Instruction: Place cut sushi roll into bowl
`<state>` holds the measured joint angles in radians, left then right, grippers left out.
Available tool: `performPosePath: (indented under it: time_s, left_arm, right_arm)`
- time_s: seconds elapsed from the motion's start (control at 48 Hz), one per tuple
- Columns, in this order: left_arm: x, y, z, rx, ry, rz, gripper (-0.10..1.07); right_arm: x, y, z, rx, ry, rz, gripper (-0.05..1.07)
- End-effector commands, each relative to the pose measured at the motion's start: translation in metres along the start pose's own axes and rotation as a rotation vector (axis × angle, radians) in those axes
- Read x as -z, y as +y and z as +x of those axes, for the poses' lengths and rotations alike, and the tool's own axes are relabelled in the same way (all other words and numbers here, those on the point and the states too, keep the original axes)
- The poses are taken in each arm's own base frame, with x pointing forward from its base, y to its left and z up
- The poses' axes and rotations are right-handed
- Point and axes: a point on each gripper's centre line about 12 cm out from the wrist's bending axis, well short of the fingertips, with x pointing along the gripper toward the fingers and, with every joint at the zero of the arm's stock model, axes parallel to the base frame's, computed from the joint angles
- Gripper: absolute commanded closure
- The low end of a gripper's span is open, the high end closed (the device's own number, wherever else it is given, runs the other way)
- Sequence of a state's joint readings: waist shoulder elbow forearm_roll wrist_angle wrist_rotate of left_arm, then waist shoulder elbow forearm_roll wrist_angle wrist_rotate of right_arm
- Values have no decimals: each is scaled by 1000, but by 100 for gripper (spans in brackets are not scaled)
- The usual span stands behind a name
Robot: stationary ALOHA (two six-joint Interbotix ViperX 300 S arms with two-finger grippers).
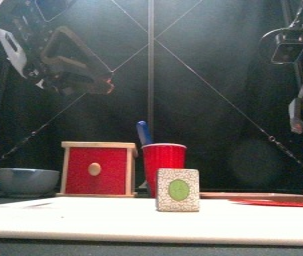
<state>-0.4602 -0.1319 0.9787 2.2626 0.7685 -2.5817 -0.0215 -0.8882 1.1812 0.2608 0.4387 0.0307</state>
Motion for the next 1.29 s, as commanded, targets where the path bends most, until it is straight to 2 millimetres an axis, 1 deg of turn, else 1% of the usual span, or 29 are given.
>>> performPosePath:
  time_s: [0.0, 0.104, 0.208, 0.354, 0.5, 0.583, 0.792, 0.854, 0.979, 1.083, 1.271]
  left_arm:
    - [-7, 0, 0, -2, -22, -6, 22]
    - [-7, 0, 0, -2, -22, -6, 22]
    - [-11, 0, 0, -4, -37, -12, 22]
    - [-24, 3, -1, -32, -101, -34, 22]
    - [-33, 9, -6, -64, -136, -66, 22]
    - [-36, 19, -10, -103, -155, -92, 22]
    - [-34, 37, -26, -144, -175, -116, 22]
    - [-33, 44, -31, -166, -174, -137, 22]
    - [-33, 54, -41, -199, -177, -185, 22]
    - [-31, 58, -46, -204, -175, -196, 22]
    - [-25, 63, -53, -204, -170, -196, 22]
  right_arm:
    - [-9, 0, 0, 2, -50, 1, 1]
    - [-23, 3, -1, -7, -120, 16, 2]
    - [-46, 5, -2, -12, -218, 34, 2]
    - [-67, 7, 10, -1, -246, 37, 2]
    - [-85, 8, 37, 18, -204, 33, 2]
    - [-92, 8, 59, 35, -155, 17, 2]
    - [-105, 10, 110, 61, -55, -42, 2]
    - [-107, 9, 123, 68, -34, -52, 2]
    - [-110, 6, 145, 82, -2, -61, 2]
    - [-111, 3, 162, 90, 23, -64, 2]
    - [-111, 1, 179, 98, 47, -72, 2]
